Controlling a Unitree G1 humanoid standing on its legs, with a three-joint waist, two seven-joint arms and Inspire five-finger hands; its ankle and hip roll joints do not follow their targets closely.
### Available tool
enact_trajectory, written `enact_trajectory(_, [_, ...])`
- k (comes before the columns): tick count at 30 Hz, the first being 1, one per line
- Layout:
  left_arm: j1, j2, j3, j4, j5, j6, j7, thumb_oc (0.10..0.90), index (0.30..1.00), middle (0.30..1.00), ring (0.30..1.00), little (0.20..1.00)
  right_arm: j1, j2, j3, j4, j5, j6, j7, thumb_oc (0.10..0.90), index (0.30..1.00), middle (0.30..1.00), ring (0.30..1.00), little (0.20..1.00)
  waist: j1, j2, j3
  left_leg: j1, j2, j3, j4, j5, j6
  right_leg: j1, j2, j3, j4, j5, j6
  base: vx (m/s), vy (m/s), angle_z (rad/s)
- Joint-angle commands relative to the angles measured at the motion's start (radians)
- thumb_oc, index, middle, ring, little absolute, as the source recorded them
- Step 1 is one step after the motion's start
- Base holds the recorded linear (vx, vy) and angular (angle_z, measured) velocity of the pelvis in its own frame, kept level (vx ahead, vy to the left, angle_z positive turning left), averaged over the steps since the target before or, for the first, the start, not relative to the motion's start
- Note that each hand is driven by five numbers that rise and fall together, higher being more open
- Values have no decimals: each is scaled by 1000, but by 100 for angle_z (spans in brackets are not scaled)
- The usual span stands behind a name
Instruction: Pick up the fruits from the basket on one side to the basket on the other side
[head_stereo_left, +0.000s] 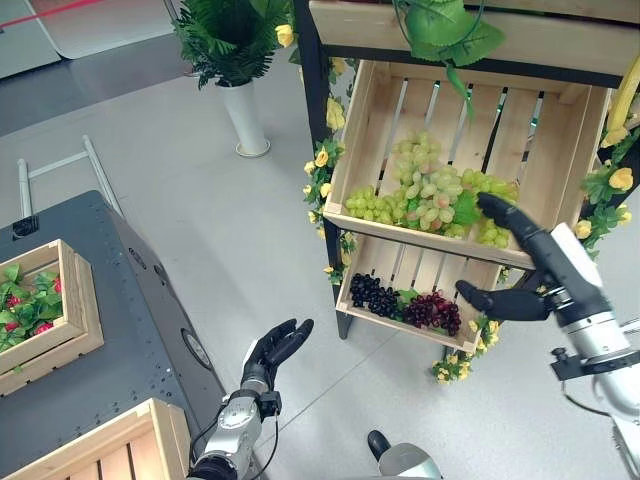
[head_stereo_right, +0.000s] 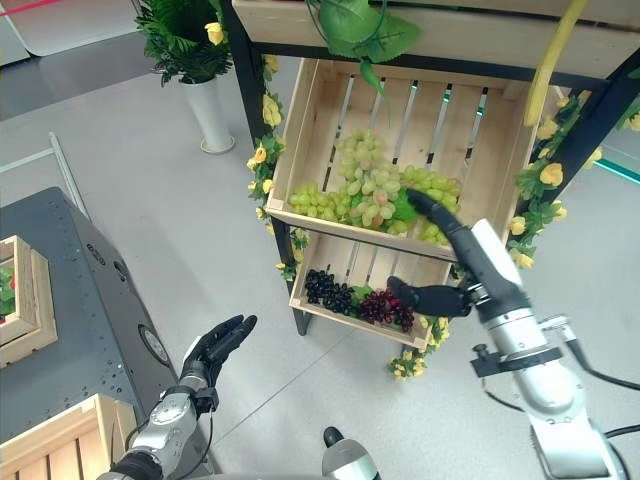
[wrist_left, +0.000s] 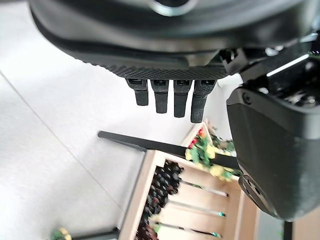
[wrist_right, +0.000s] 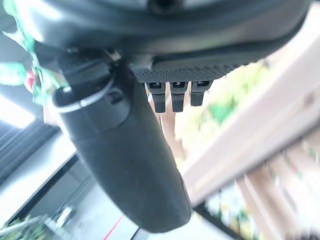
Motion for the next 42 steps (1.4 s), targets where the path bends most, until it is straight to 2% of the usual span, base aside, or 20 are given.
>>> enact_trajectory(1, [-70,33,9,25,38,-100,26,800,900,900,900,900,-113,48,41,-16,65,-46,12,800,900,900,900,900,53,-11,-21,43,-41,-21,37,-159,40,-33,46,-24,76,-49,16,0,-74,5])
enact_trajectory(4, [-65,27,5,48,22,-101,35,800,900,900,900,900,-119,68,101,15,72,-38,12,800,900,900,900,900,62,-13,-19,44,-40,-28,32,-154,39,-32,44,-35,76,-49,16,2,-62,3])
enact_trajectory(10, [-46,10,-23,102,53,-122,54,800,900,900,900,900,-168,140,268,113,120,-24,-7,800,900,900,900,900,107,-16,-16,37,-41,-59,22,-140,33,-23,35,-80,73,-56,10,-3,-76,15])
enact_trajectory(12, [-31,1,-27,106,38,-132,51,800,900,900,900,900,-190,173,340,176,133,-14,-16,800,900,900,900,900,135,-16,-18,36,-40,-78,19,-135,28,-12,29,-107,71,-64,6,22,-85,21])
enact_trajectory(18, [-11,-9,-57,114,88,-153,-2,800,900,900,900,900,-244,226,457,362,174,18,-33,800,900,900,900,900,203,-24,-27,17,-35,-116,10,-106,18,0,22,-166,58,-58,-14,-15,-101,27])
enact_trajectory(22, [3,-15,-82,125,78,-131,-34,800,900,900,900,900,-266,275,528,518,195,39,-22,800,900,900,900,900,245,-24,-30,7,-36,-158,10,-102,14,15,15,-213,60,-72,-21,13,-71,29])
enact_trajectory(25, [12,-25,-77,164,89,-90,-66,800,900,900,900,900,-275,315,558,645,221,70,-30,800,900,900,900,900,272,-25,-33,5,-39,-186,10,-102,14,32,9,-250,56,-80,-27,38,-62,25])
enact_trajectory(29, [19,-39,-82,254,136,-59,-81,800,900,900,900,900,-277,388,544,817,275,119,-13,800,900,900,900,900,291,-18,-36,2,-41,-213,10,-101,14,47,5,-283,59,-95,-34,41,-30,25])
enact_trajectory(33, [28,-52,-91,310,206,-9,-85,800,900,900,900,900,-287,434,536,944,231,129,-36,800,900,900,900,900,305,-10,-37,2,-43,-239,10,-101,15,62,2,-304,55,-105,-40,42,-11,19])
enact_trajectory(36, [25,-48,-91,331,249,6,-75,800,900,900,900,900,-289,457,531,1024,241,148,-14,800,900,900,900,900,315,-5,-36,0,-46,-254,10,-101,14,71,0,-318,54,-115,-43,26,9,8])
enact_trajectory(39, [18,-42,-105,356,318,24,-69,800,900,900,900,900,-301,474,532,1145,196,137,-35,800,900,900,900,900,326,-2,-34,-5,-51,-275,10,-101,13,80,1,-330,50,-122,-46,22,3,21])
enact_trajectory(42, [16,-44,-129,368,356,11,-87,800,900,900,900,900,-309,482,527,1234,199,151,-37,800,900,900,900,900,332,0,-33,-7,-53,-285,10,-101,15,83,1,-336,49,-126,-49,19,1,18])
